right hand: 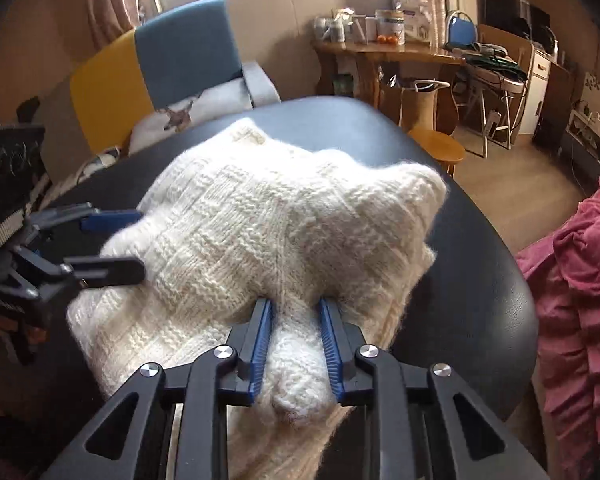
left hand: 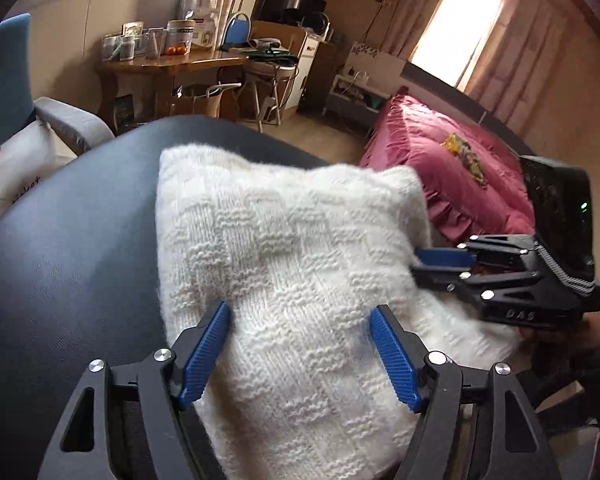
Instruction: Fold clothes
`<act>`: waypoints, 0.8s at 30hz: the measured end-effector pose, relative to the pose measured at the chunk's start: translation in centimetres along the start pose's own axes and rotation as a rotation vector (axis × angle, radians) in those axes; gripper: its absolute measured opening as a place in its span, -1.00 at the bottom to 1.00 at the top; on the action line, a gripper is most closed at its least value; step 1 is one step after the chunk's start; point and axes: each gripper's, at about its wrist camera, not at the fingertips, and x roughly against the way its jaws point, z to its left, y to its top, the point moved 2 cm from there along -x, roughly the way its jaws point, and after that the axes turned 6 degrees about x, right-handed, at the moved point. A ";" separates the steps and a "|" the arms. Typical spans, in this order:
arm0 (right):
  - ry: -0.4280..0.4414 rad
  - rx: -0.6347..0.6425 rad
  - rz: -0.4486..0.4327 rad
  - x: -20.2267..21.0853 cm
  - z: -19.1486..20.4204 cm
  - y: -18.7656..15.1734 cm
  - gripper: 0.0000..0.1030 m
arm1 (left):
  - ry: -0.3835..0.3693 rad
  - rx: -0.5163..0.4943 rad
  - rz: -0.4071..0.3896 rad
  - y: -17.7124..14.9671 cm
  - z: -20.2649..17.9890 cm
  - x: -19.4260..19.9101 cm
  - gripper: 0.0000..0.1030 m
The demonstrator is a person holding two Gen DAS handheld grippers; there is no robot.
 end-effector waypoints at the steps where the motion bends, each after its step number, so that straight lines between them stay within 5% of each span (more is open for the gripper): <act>1: -0.013 -0.005 -0.020 0.0 0.0 -0.3 -0.56 | 0.022 0.004 -0.016 -0.3 -0.2 -0.2 0.45; 7: -0.038 -0.096 -0.112 1.2 0.4 -0.4 -0.51 | 0.090 0.086 -0.071 0.0 -0.7 0.0 0.63; 10: -0.040 -0.210 -0.162 3.2 0.7 0.5 -0.30 | 0.186 0.090 -0.076 0.5 -1.0 1.1 0.78; 15: -0.122 -0.231 -0.214 6.1 4.0 1.4 -0.29 | 0.280 0.123 -0.096 0.8 -1.4 4.0 1.00; 18: -0.141 -0.224 -0.206 6.6 6.0 1.4 -0.29 | 0.319 0.167 -0.098 0.6 -1.8 6.0 1.00; 21: -0.127 -0.220 -0.205 7.1 7.5 1.1 -0.29 | 0.449 0.125 -0.135 0.6 -3.0 8.2 1.00; 24: -0.110 -0.209 -0.209 7.7 8.5 0.9 -0.29 | 0.464 0.108 -0.205 0.3 -4.1 10.8 1.00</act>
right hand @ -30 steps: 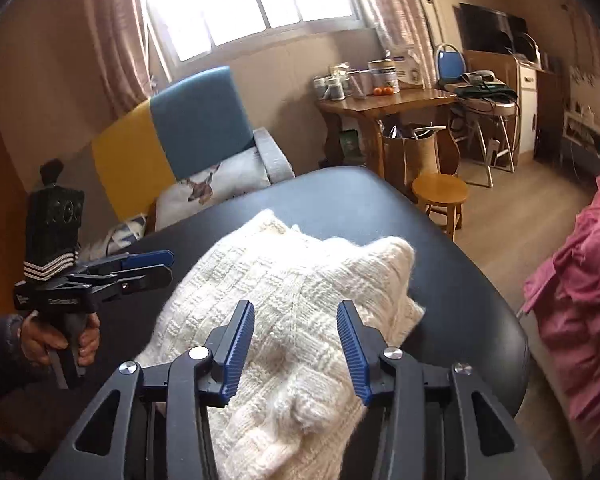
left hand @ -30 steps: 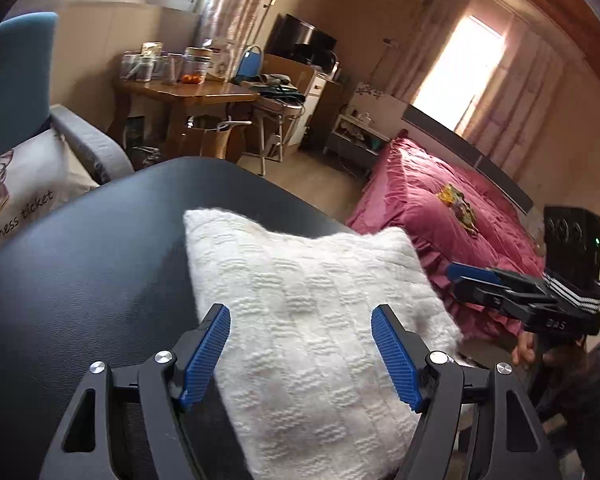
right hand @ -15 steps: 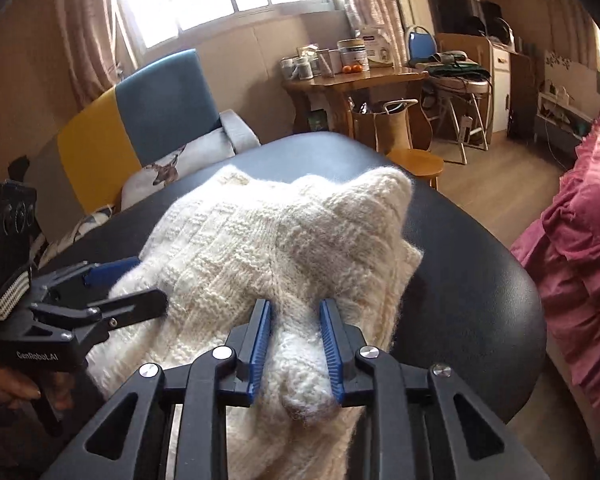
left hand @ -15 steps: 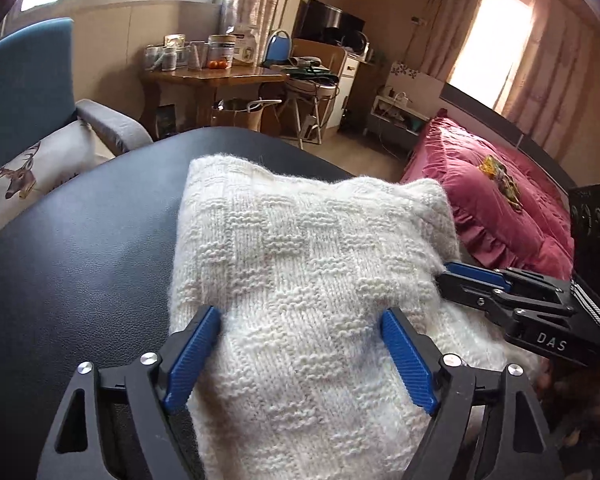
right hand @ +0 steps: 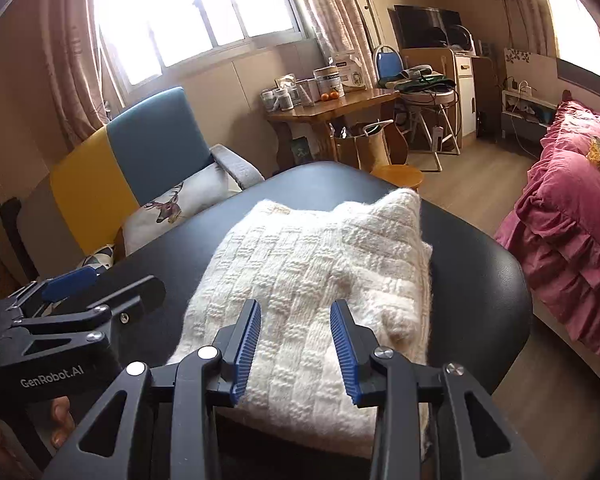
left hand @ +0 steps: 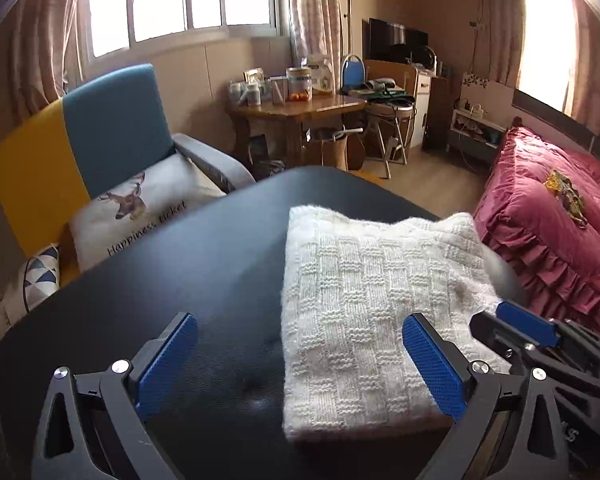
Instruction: Fold clothes
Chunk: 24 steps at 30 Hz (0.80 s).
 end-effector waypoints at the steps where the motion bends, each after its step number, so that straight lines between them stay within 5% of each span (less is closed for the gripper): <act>1: 0.002 0.006 -0.001 0.3 0.3 -0.1 -0.29 | -0.002 0.012 -0.009 0.1 0.1 0.8 1.00; 10: 0.027 0.069 -0.001 2.0 2.2 -0.5 -0.29 | 0.157 0.036 -0.132 1.2 0.9 6.4 0.99; 16: 0.023 0.115 0.016 2.1 3.0 -0.7 -0.29 | 0.079 0.052 -0.097 1.4 1.0 6.9 0.99; 24: 0.015 0.119 0.041 1.6 2.7 -1.2 -0.29 | 0.065 0.004 -0.127 0.8 -0.1 7.4 0.96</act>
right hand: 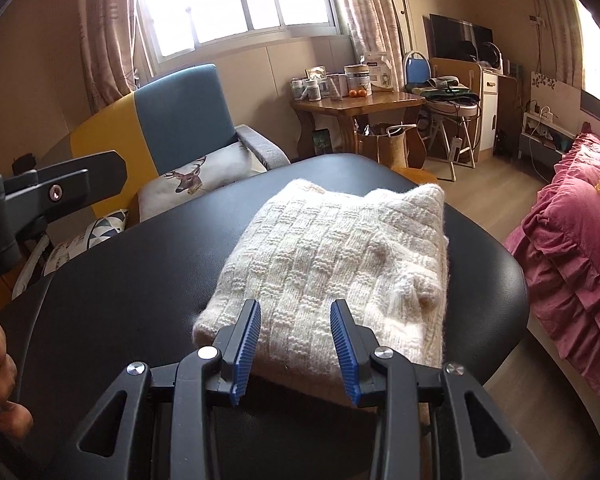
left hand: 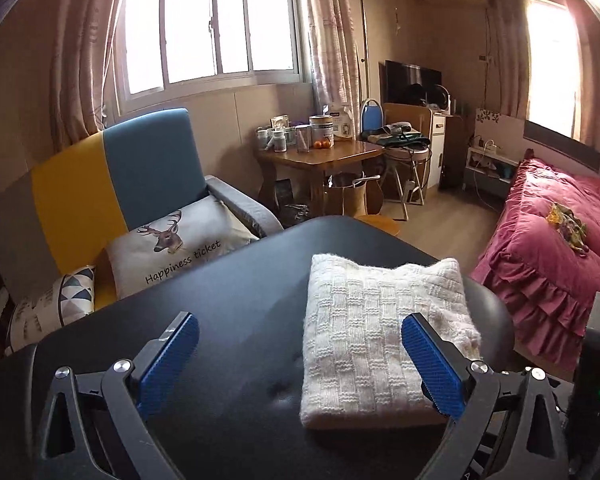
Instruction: Fold clothes
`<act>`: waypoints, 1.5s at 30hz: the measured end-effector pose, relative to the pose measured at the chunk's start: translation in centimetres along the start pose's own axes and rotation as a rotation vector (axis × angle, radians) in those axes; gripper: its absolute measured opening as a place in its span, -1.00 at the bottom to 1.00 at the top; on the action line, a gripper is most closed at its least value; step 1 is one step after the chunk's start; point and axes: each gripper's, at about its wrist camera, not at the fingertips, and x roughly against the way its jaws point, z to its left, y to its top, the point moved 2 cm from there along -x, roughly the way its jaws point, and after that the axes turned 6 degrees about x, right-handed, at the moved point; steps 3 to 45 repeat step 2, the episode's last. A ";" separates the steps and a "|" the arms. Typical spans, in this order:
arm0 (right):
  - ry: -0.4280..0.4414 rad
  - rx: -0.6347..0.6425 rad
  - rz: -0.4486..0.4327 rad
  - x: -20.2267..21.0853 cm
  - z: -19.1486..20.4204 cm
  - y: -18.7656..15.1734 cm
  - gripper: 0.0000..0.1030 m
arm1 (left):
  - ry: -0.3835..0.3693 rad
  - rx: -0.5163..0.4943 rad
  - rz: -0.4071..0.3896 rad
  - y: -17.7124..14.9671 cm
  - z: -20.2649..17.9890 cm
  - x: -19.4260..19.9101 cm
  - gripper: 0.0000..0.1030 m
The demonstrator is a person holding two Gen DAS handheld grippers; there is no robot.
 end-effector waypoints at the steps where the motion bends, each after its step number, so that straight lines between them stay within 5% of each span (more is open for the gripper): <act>1: -0.001 -0.001 0.000 0.0 -0.1 0.0 -0.29 | -0.003 -0.002 0.000 -0.1 -0.1 0.0 0.96; 45: -0.002 -0.002 -0.001 0.0 -0.1 -0.1 -0.29 | -0.006 -0.005 -0.001 -0.1 -0.1 0.0 0.96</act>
